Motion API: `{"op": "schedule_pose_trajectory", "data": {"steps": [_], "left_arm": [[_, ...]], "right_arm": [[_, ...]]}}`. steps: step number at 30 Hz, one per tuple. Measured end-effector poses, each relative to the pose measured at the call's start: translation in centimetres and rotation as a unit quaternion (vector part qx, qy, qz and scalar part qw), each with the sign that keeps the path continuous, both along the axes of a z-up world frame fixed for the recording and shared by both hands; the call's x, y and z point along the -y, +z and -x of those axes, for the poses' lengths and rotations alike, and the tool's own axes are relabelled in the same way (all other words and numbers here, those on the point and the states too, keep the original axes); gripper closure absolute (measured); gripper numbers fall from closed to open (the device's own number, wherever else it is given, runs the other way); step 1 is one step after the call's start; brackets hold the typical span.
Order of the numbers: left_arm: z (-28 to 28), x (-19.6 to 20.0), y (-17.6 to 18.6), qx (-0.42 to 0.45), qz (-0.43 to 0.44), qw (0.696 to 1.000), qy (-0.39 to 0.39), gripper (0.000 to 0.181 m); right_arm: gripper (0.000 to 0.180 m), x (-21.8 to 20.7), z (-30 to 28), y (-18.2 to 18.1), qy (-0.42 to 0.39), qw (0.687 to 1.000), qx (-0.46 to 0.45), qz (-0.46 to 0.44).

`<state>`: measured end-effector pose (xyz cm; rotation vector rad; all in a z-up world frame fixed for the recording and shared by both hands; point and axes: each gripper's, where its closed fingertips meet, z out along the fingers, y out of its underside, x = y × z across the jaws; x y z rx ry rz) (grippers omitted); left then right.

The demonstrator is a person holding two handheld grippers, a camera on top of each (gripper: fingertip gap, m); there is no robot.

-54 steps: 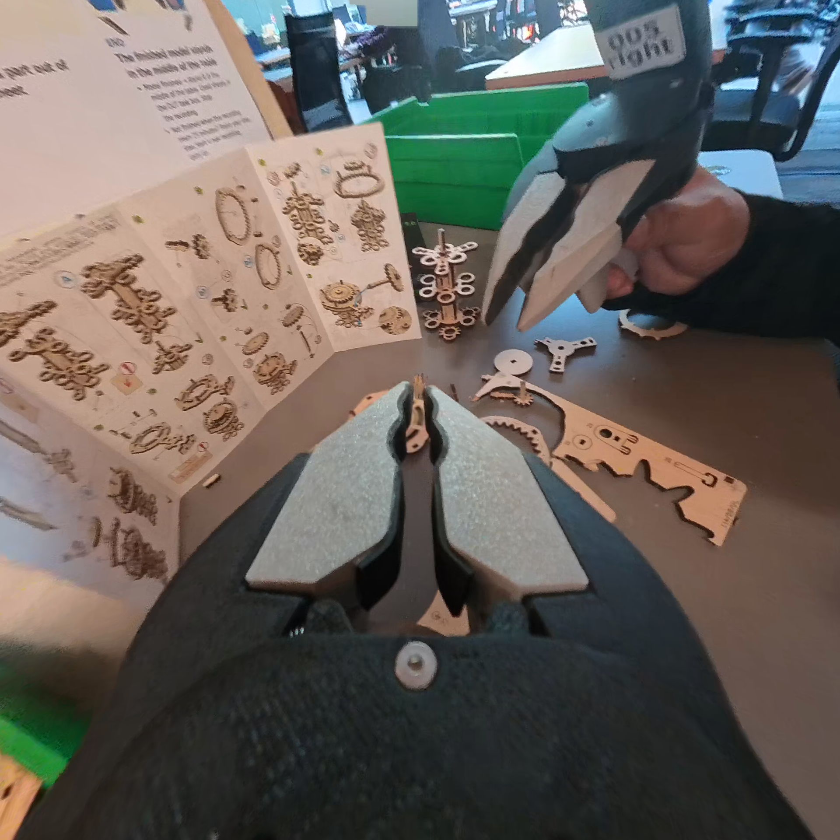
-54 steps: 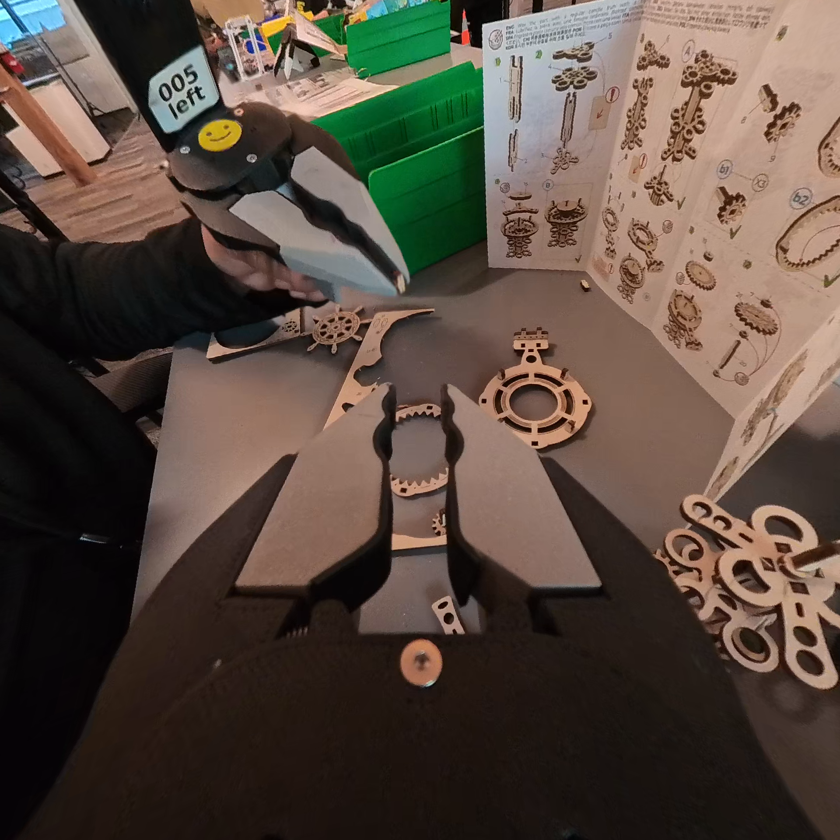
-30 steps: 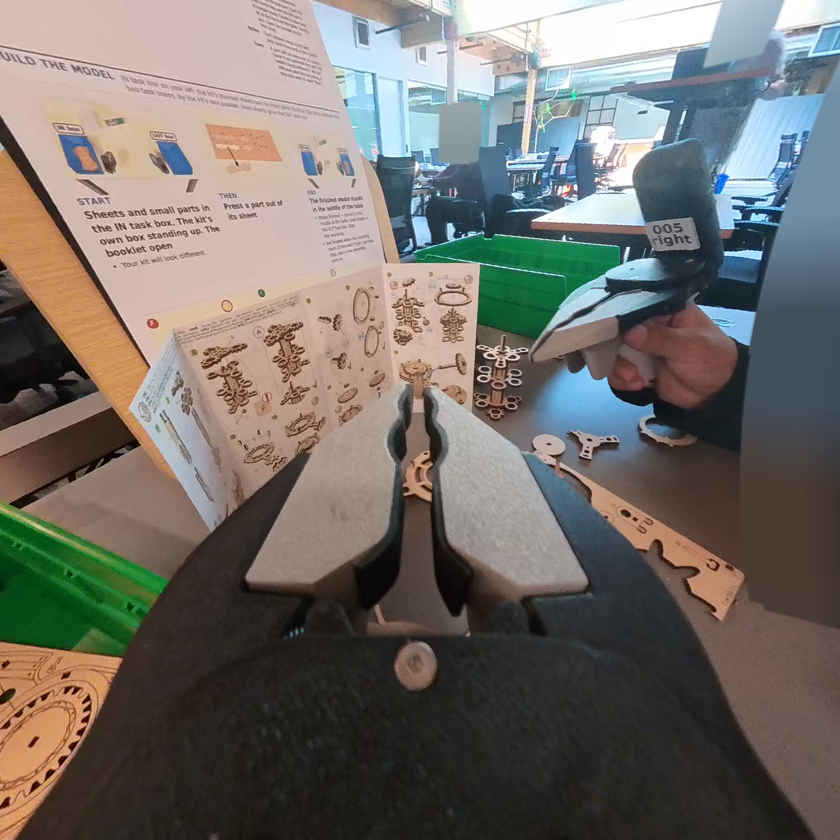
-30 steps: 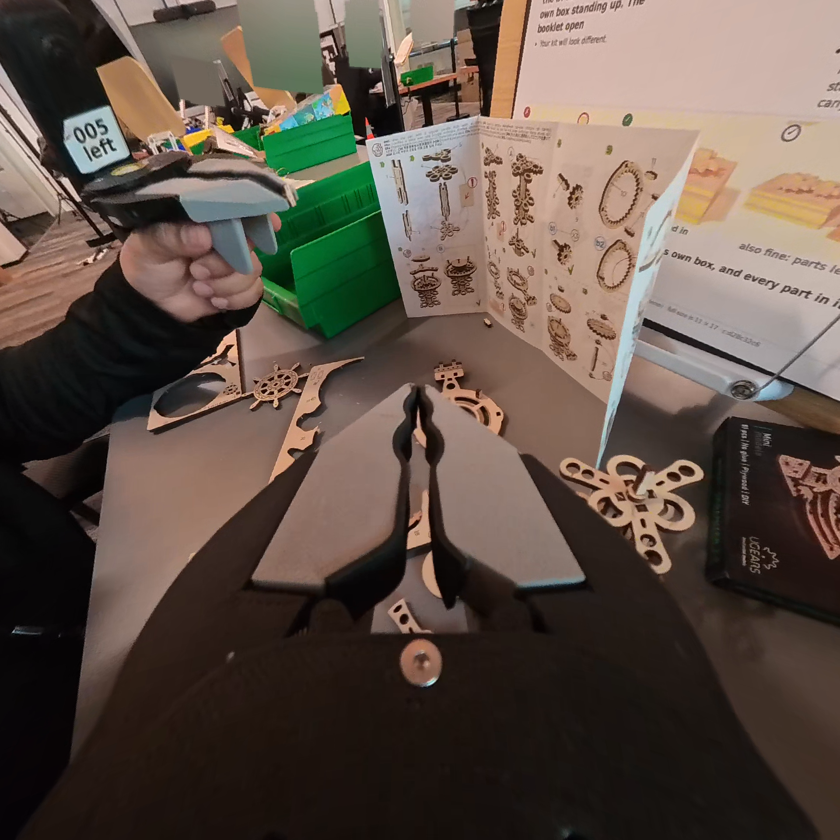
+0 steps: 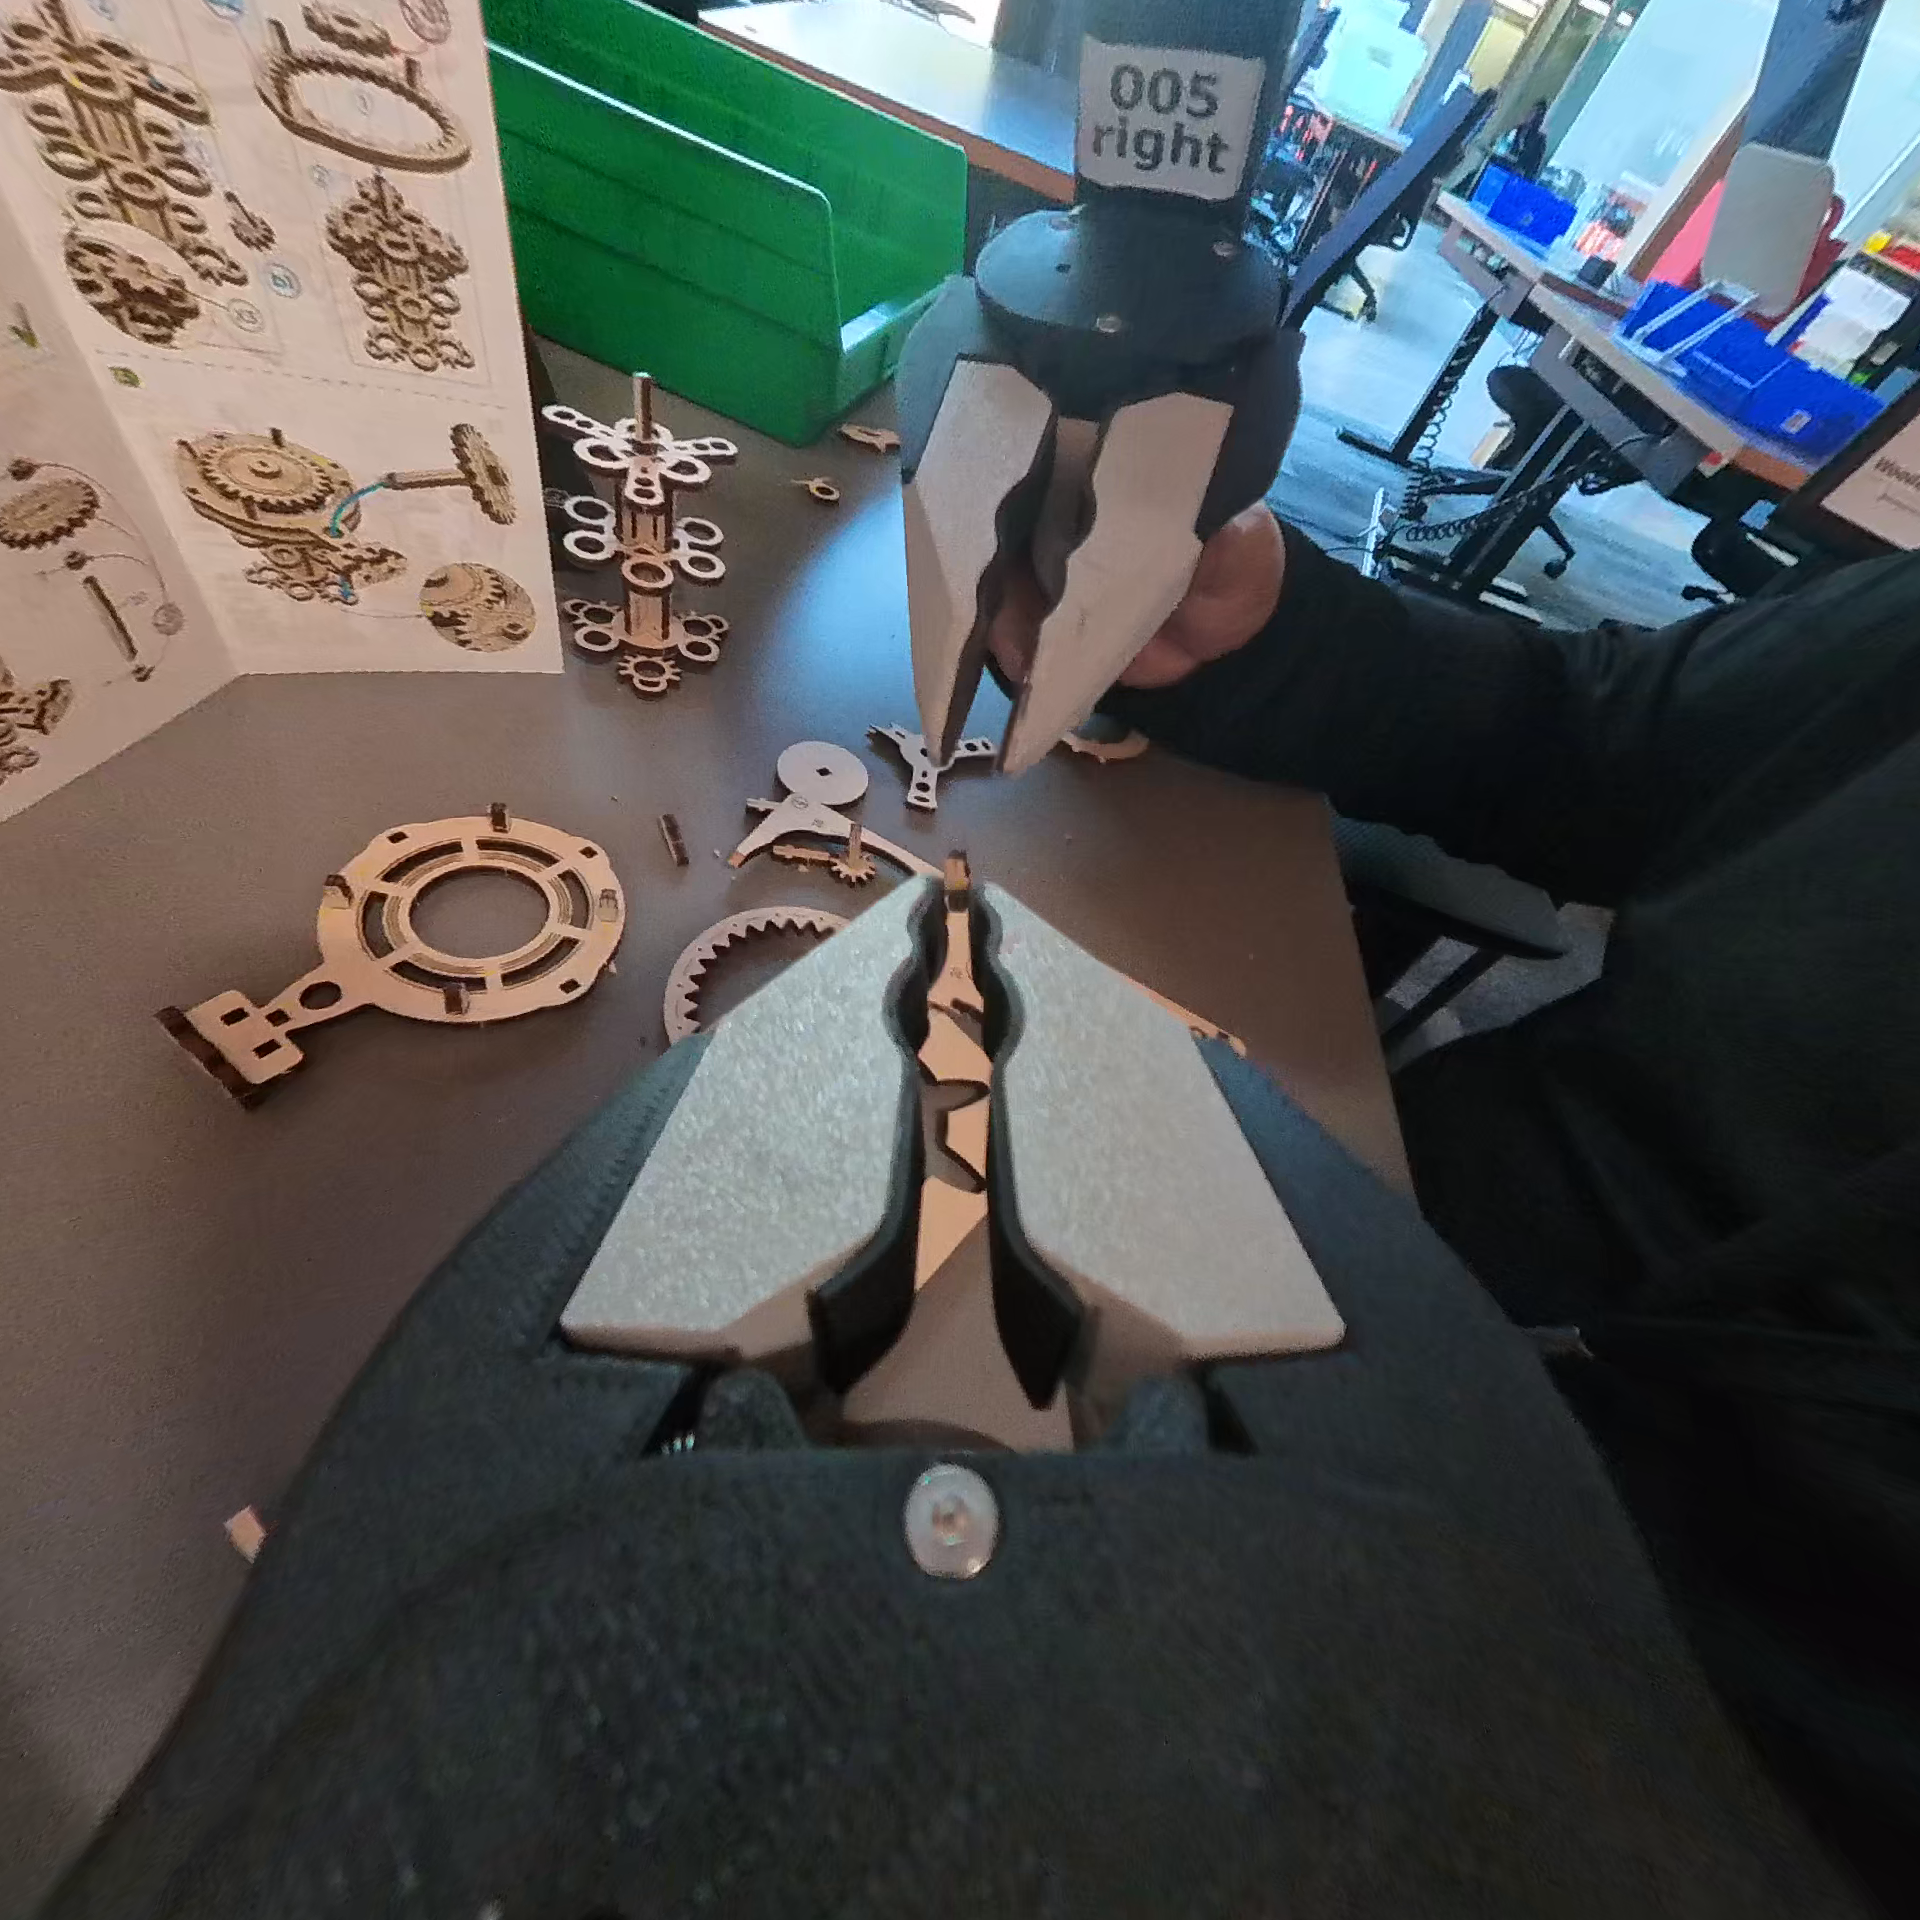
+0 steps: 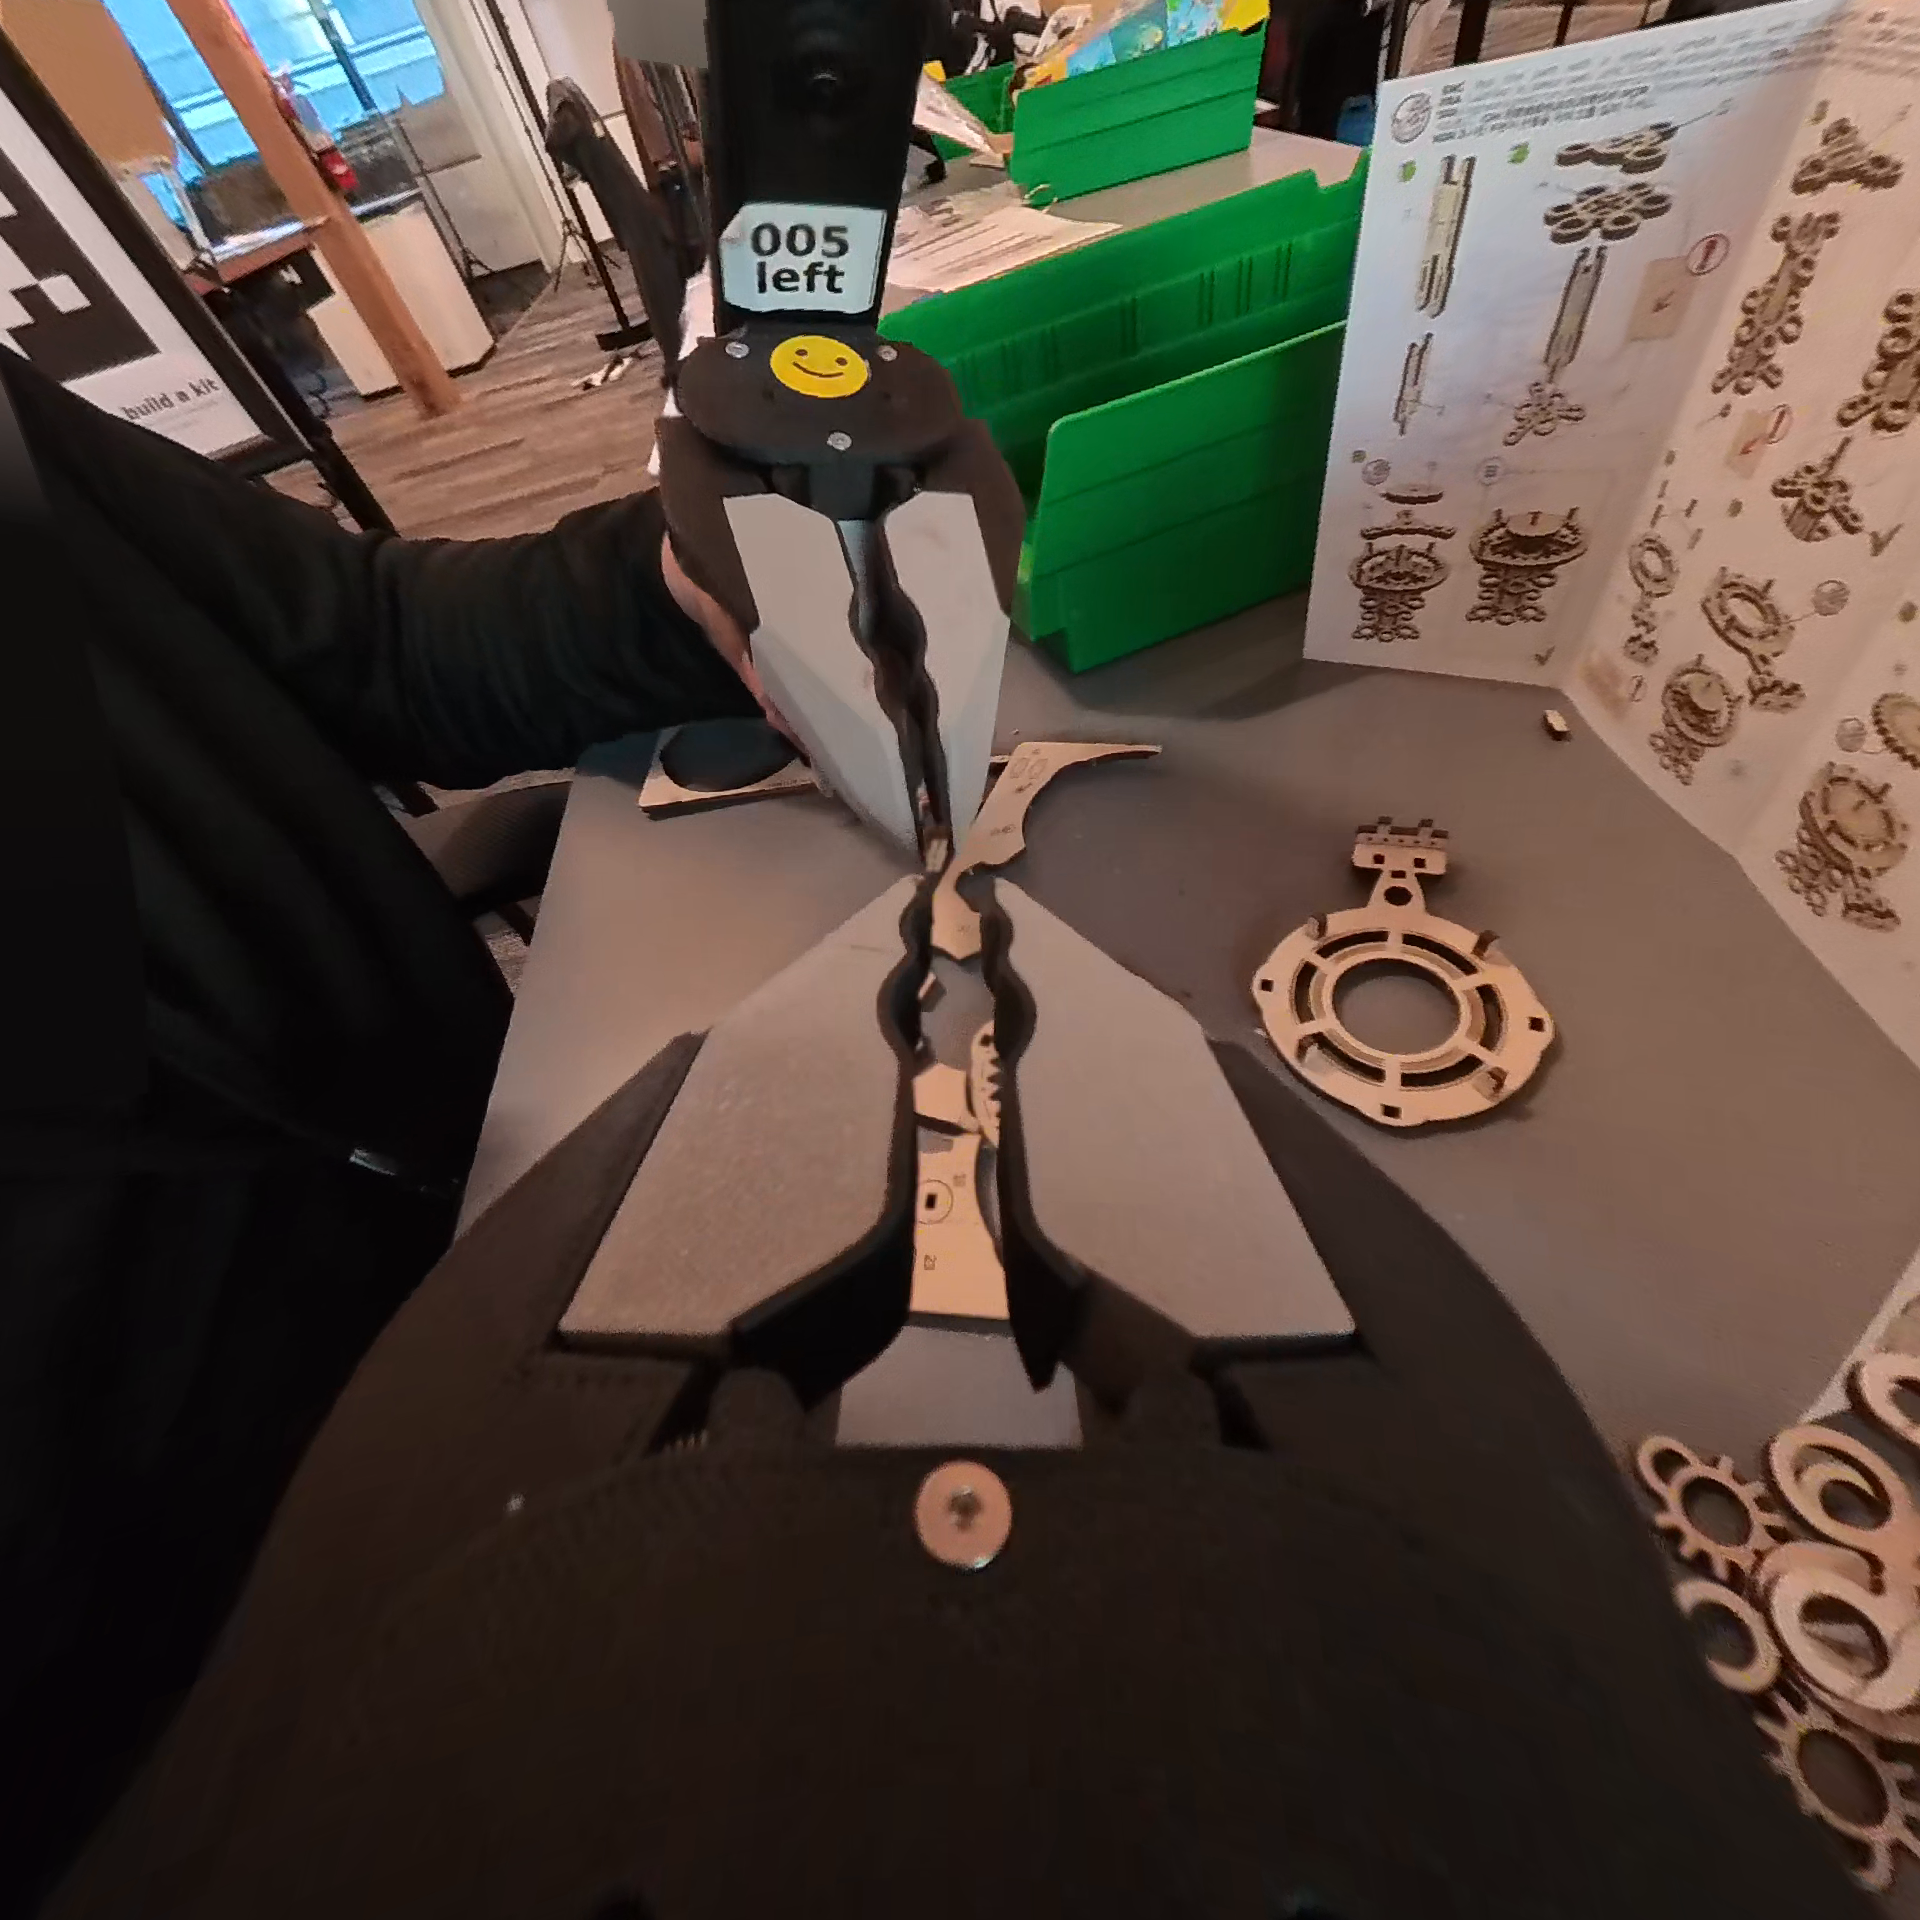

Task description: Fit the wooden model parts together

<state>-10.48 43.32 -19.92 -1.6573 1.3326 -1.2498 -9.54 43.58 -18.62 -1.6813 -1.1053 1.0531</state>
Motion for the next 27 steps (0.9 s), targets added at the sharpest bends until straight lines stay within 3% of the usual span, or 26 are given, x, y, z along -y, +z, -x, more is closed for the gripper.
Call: {"op": "schedule_pose_trajectory", "data": {"steps": [27], "left_arm": [[-0.7, 1.0, -1.0, -0.023, -0.026, 0.999, -0.017, 0.18]], "right_arm": [[0.176, 0.7, 1.7, -1.7, 0.025, 0.999, 0.028, 0.01]]}}
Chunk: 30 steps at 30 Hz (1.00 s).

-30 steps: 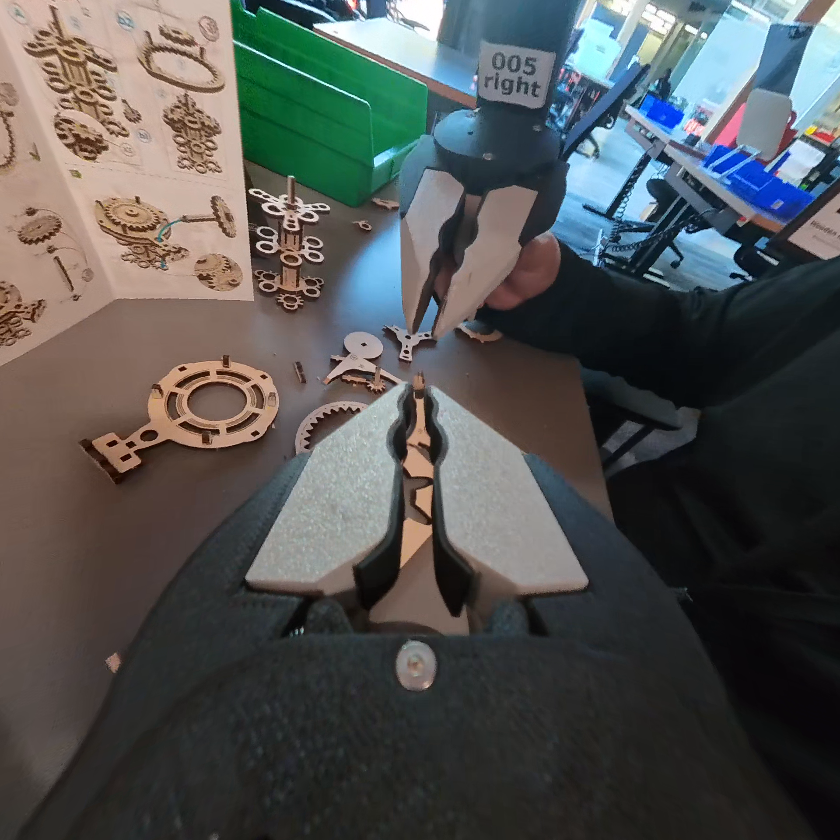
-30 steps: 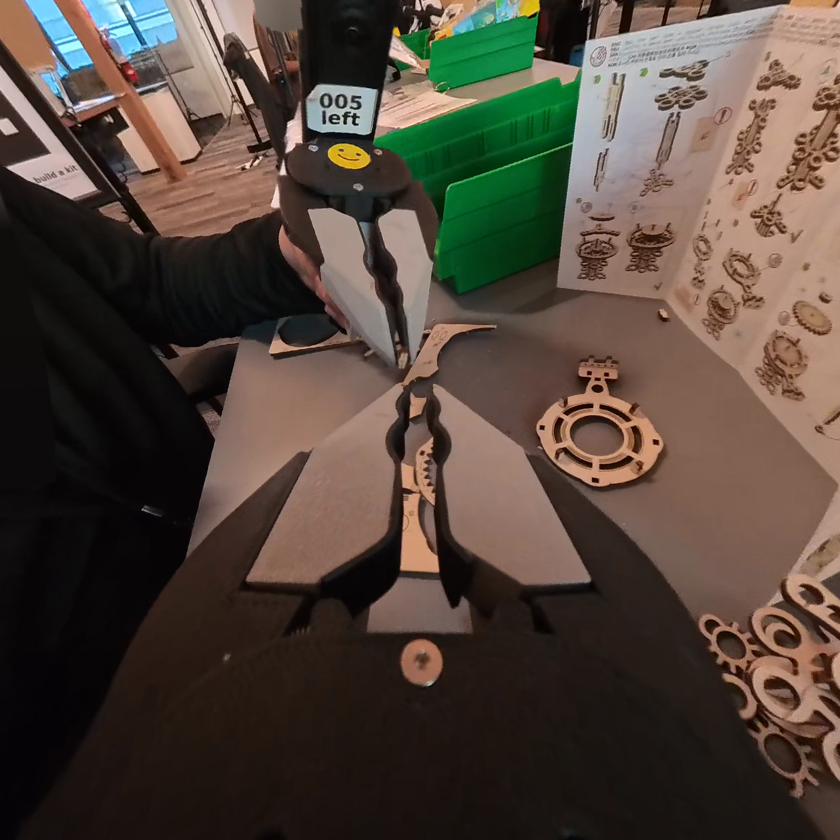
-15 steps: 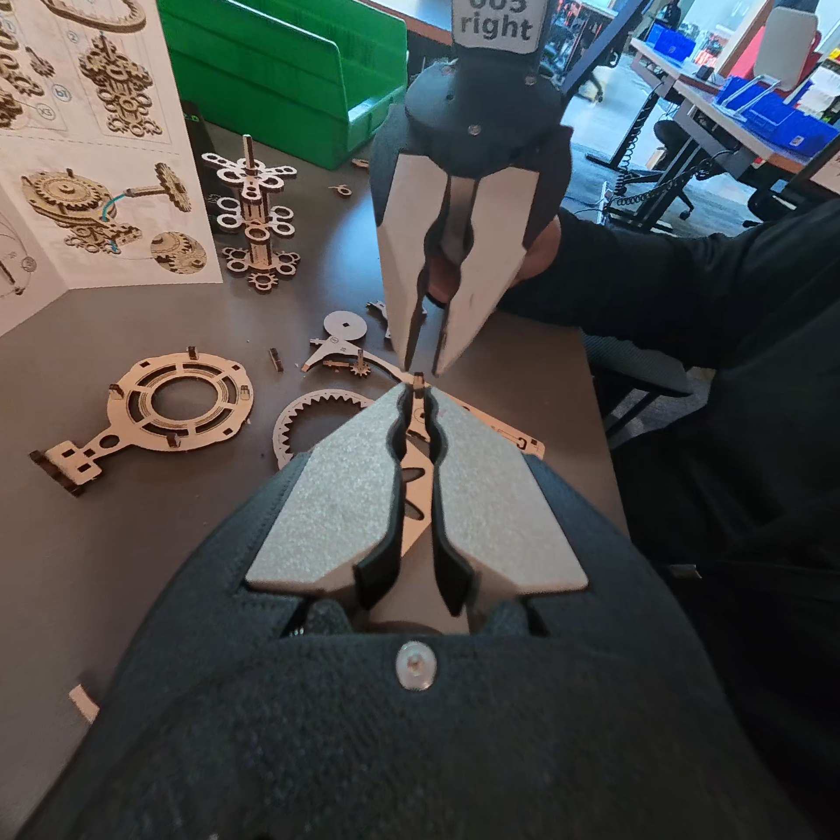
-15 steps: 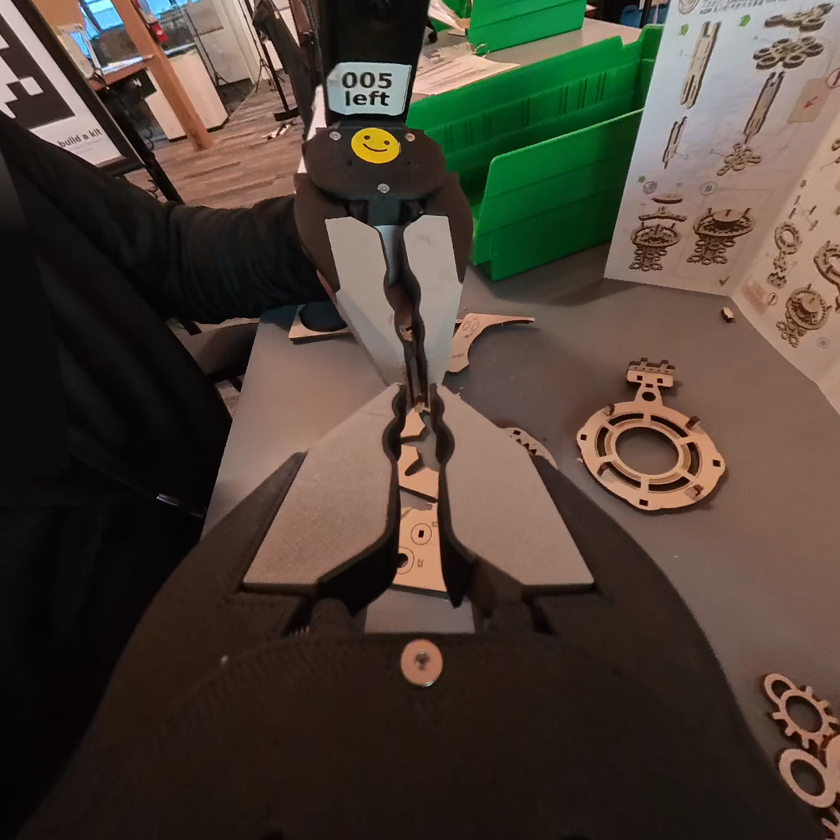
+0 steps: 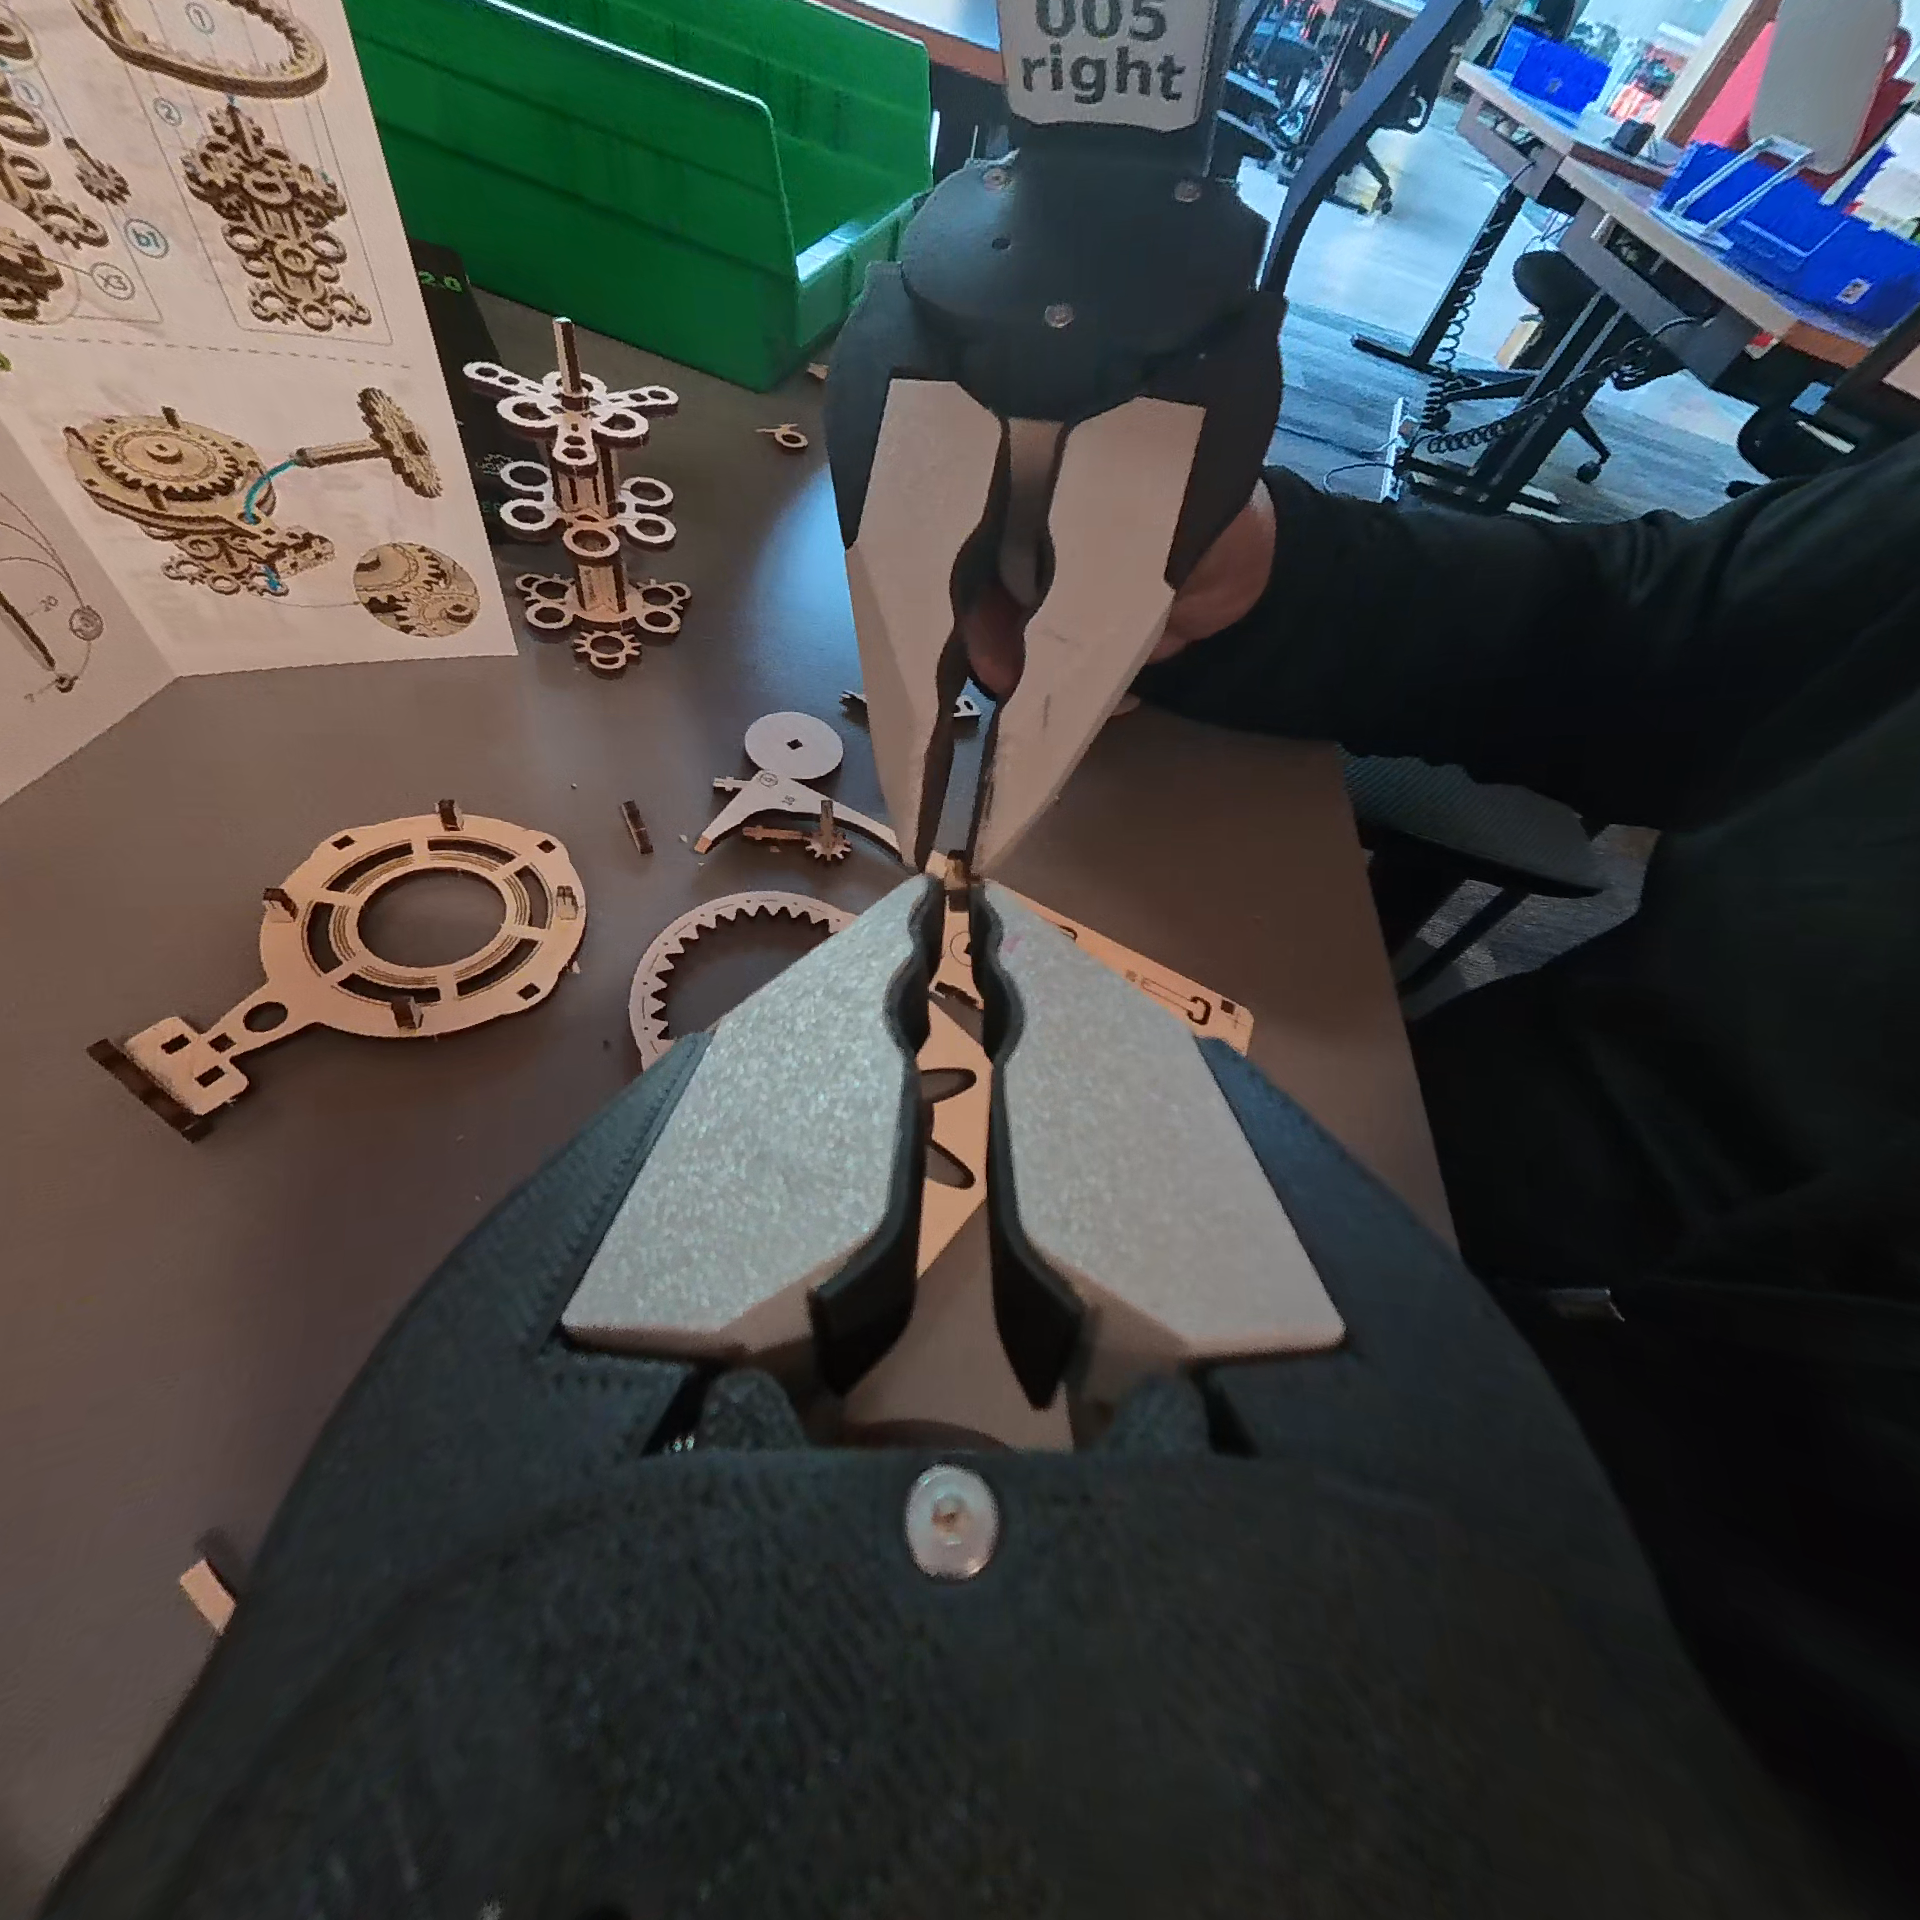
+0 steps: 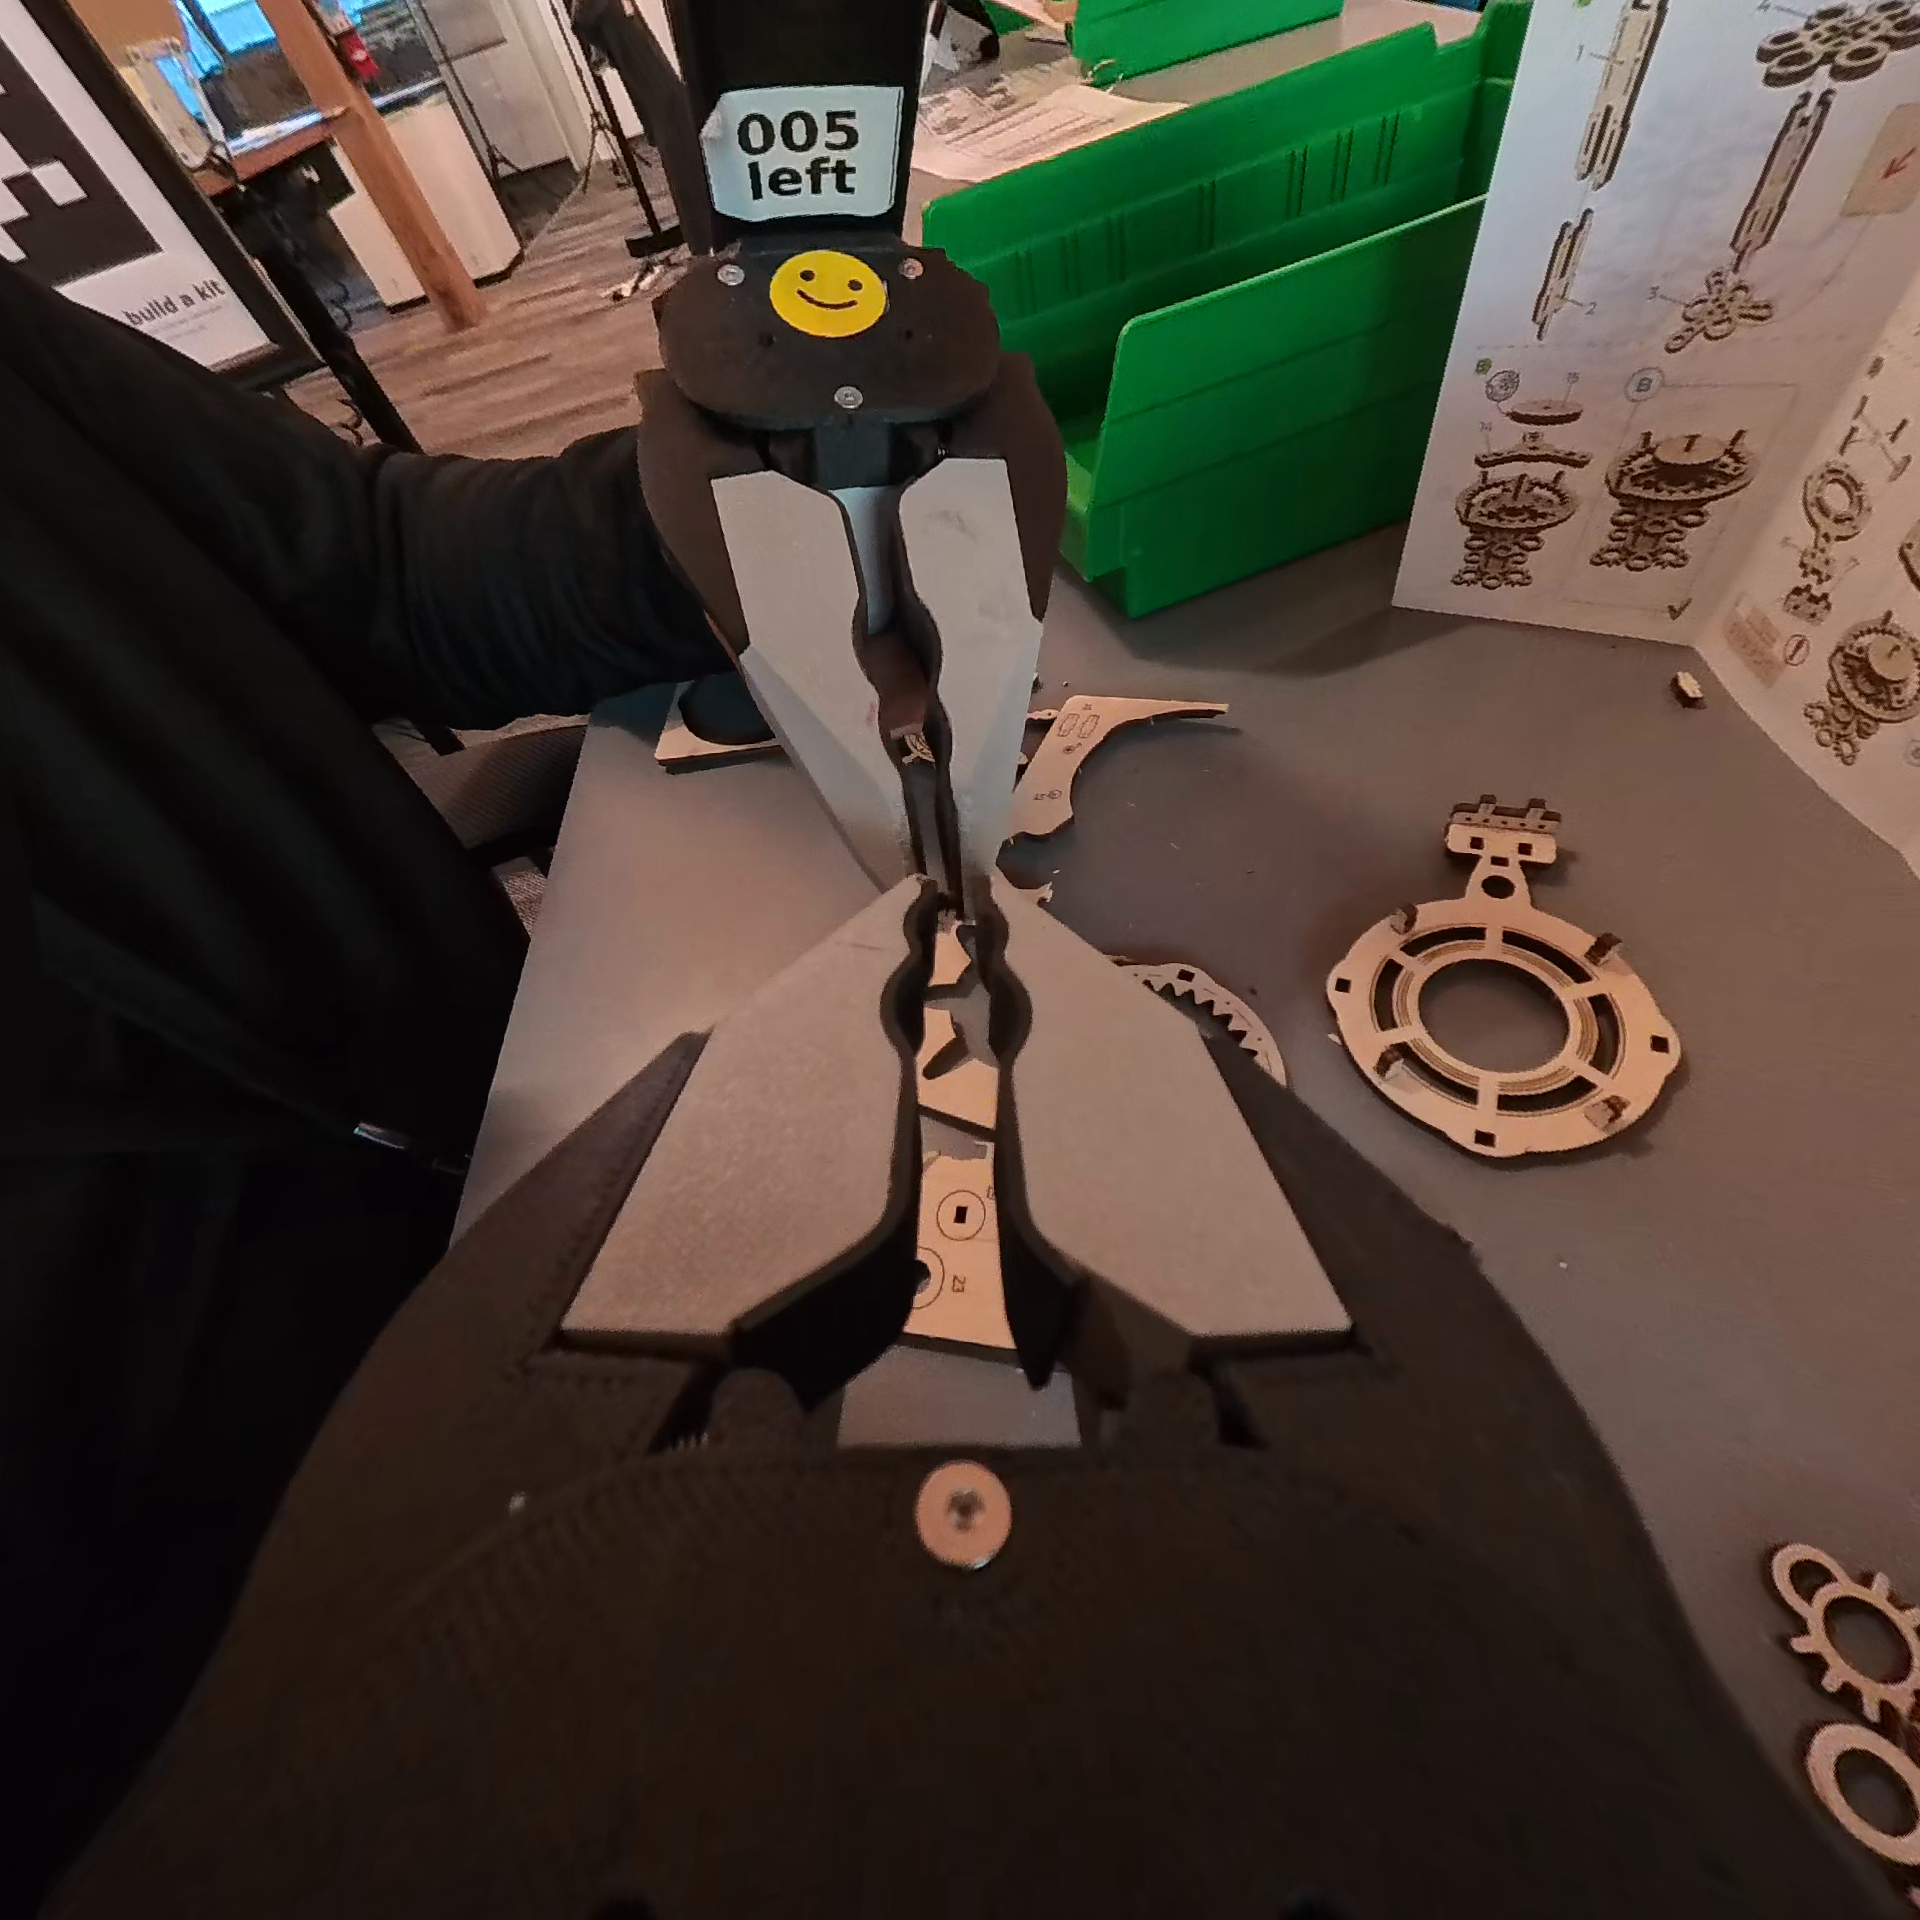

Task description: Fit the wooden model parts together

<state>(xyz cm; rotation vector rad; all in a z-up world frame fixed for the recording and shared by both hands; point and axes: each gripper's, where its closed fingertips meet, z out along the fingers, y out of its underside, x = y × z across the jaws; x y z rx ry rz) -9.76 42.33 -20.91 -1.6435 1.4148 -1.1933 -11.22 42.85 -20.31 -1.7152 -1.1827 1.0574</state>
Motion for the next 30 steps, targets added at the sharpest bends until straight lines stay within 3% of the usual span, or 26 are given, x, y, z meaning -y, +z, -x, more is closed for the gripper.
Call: {"op": "schedule_pose_trajectory", "data": {"steps": [25, 30], "left_arm": [[0.1, -0.7, -0.2, -0.004, 0.003, 1.0, 0.02, 0.18], [2.0, -3.4, 1.6, 0.005, -0.04, 0.996, 0.076, 0.175]], "right_arm": [[0.18, -0.7, -0.9, 1.2, -0.019, 0.999, -0.03, 0.012], [0.18, -1.8, -1.9, 1.4, -0.052, 0.998, -0.036, 0.011]]}}
